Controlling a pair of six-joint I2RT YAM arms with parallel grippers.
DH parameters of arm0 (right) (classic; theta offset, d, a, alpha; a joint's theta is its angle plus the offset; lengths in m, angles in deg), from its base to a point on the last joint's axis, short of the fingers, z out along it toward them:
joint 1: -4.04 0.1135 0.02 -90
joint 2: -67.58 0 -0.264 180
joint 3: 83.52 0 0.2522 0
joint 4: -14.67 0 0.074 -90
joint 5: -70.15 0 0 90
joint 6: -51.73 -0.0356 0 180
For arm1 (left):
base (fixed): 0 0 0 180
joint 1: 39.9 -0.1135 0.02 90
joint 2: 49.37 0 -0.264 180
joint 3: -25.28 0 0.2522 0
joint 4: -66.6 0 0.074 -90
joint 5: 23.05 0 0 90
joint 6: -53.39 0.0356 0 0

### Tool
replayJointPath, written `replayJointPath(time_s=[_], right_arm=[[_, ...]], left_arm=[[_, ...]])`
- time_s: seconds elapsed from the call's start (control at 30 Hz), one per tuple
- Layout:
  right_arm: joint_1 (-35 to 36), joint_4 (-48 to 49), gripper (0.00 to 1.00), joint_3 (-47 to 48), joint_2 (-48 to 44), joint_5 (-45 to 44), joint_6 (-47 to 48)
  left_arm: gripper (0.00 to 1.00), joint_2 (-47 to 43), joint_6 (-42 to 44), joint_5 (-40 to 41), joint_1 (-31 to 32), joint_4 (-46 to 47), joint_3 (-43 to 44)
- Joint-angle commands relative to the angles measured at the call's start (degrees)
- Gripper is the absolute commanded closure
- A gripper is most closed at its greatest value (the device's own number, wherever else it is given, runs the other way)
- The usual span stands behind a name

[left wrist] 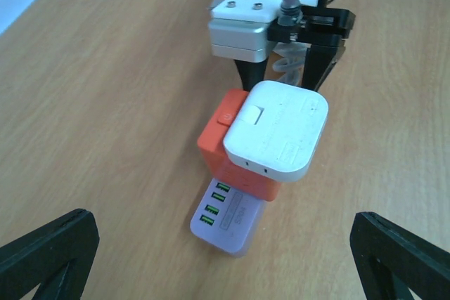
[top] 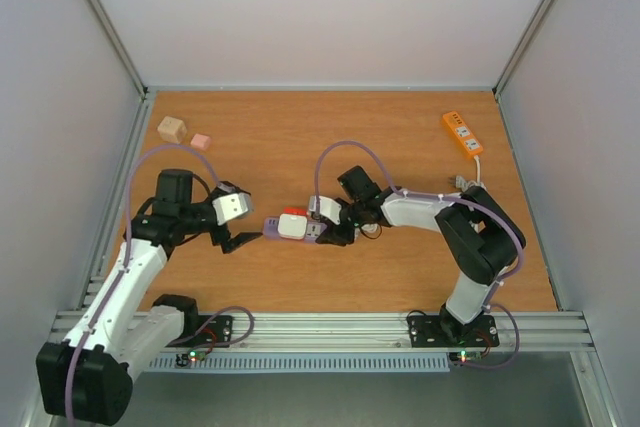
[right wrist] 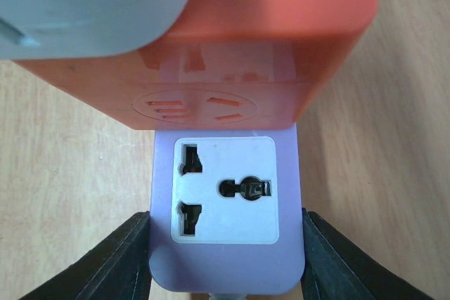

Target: Pull the plug off the socket

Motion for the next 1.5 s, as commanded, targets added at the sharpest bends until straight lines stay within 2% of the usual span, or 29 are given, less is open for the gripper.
replayJointPath(time_s=[0.0,0.27,0.4,0.6,0.8,1.0,1.3,1.47], right_arm=[[1.59,-10.99,0.59,-3.38,0.74,2.09,0.0],[1.61,-11.59,0.55,-3.81,0.6,3.12,-0.68],[1.59,-11.35,0.42,-3.89,0.51,3.07,-0.95],[1.59,-9.33,0.41,-4.84,-0.05,2.05,-1.66],[1.57,-8.68,0.43,-4.6,0.6,1.35,-2.57],[1.63,-8.0,0.49,-4.94,0.54,0.97,-3.09],[1.55,-7.52,0.54,-5.04,0.46,0.68,-3.54],[1.62,-7.52,0.54,-5.02,0.45,0.64,-3.49]], left_arm=[[0.0,2.02,4.31,0.07,3.83,1.33,-0.89],[0.0,6.5,2.1,8.39,16.14,8.77,-2.06],[0.0,7.42,2.51,14.93,22.18,16.38,-5.74],[0.04,7.67,0.9,16.2,24.01,23.74,-7.75],[0.08,8.81,3.8,21.01,26.23,32.04,-11.94],[0.09,7.99,3.61,19.38,26.51,38.94,-14.58],[0.27,7.97,1.99,17.07,26.66,35.41,-11.58],[0.33,8.41,1.04,14.42,26.66,29.28,-8.48]])
